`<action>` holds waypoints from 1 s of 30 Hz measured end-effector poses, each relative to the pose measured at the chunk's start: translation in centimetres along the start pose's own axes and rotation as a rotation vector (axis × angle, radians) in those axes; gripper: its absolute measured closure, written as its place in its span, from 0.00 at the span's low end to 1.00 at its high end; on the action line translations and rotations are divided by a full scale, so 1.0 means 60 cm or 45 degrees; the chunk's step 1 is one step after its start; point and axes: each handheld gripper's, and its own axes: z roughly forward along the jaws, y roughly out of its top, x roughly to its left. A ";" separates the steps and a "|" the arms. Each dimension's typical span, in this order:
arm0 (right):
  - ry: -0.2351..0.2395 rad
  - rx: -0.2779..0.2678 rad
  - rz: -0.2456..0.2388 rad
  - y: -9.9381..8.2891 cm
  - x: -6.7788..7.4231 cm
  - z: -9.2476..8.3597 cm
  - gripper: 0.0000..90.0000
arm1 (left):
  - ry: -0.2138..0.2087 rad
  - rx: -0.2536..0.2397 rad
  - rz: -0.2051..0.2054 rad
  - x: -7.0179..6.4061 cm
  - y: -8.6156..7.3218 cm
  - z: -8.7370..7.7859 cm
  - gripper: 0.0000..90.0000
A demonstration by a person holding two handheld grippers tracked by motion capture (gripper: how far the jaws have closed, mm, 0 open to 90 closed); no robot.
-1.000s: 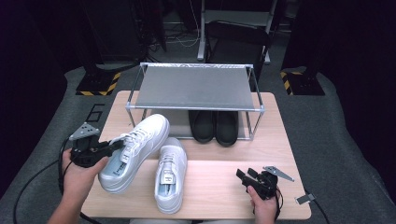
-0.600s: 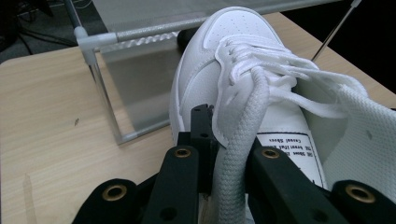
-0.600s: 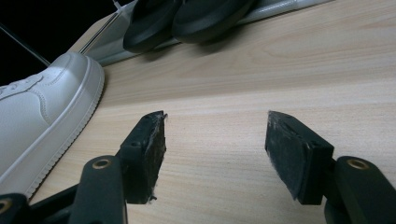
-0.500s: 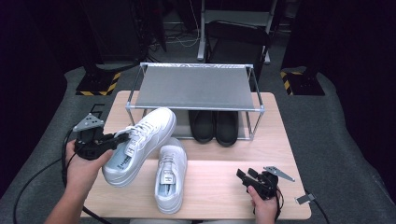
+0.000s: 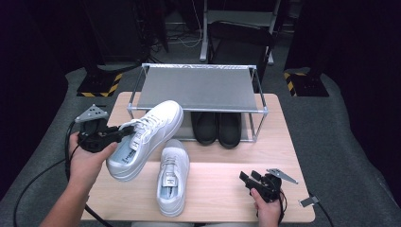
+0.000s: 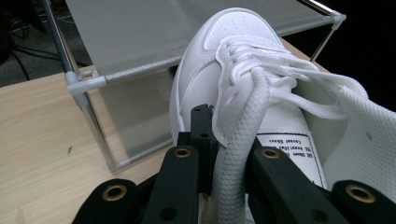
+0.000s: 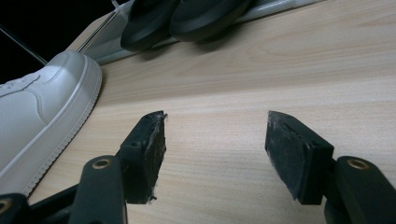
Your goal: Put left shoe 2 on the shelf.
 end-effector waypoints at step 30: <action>0.002 0.010 0.004 -0.002 0.000 0.002 0.42 | 0.003 -0.021 -0.046 0.015 0.085 0.068 0.94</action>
